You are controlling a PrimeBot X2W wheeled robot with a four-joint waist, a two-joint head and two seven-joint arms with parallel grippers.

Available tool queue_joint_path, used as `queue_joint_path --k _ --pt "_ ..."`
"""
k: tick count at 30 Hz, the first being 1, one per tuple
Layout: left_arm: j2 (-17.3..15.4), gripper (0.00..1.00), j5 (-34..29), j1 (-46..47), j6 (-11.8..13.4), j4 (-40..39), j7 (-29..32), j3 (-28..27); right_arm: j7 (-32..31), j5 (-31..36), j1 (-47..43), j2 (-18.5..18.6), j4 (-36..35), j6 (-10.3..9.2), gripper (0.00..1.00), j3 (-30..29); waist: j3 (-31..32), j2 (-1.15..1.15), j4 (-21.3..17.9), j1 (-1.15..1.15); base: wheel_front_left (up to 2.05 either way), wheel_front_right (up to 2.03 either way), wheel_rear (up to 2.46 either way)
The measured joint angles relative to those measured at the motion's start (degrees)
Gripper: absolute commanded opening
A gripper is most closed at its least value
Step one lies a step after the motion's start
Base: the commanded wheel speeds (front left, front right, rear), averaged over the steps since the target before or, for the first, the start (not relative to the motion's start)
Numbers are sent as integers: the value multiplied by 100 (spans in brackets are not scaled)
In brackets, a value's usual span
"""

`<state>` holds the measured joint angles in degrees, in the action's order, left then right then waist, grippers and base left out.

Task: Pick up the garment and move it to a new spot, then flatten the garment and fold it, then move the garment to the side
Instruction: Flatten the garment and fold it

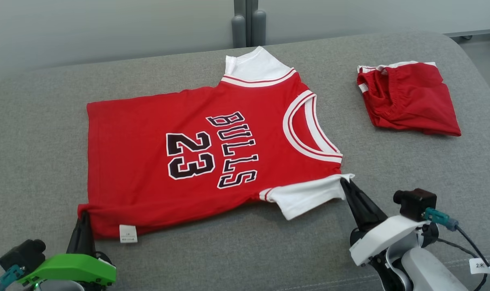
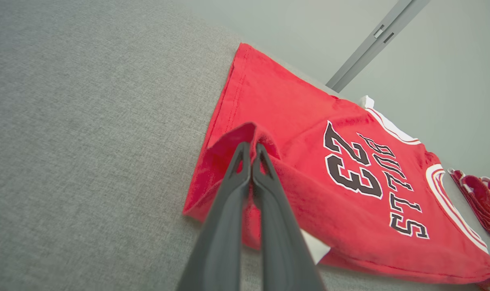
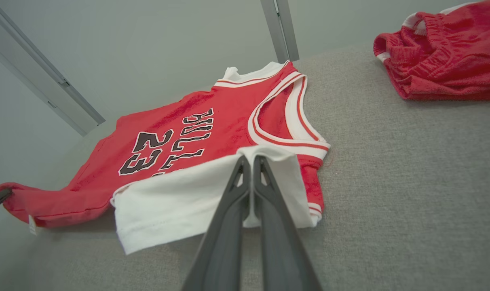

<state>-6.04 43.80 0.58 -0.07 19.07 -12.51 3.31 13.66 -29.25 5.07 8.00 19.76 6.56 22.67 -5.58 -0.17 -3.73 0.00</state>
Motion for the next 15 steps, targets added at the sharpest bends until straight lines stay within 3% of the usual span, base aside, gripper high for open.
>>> queue_joint_path --k 7,15 --pt "-170 0 -172 354 19 -226 348 118 0 3 446 175 -210 15 0 -162 -68 0 7 0 0 0 0" --pt "-203 0 -225 1158 221 -268 665 241 -342 70 1385 338 -124 14 0 -208 -310 0 13 0 0 0 0"
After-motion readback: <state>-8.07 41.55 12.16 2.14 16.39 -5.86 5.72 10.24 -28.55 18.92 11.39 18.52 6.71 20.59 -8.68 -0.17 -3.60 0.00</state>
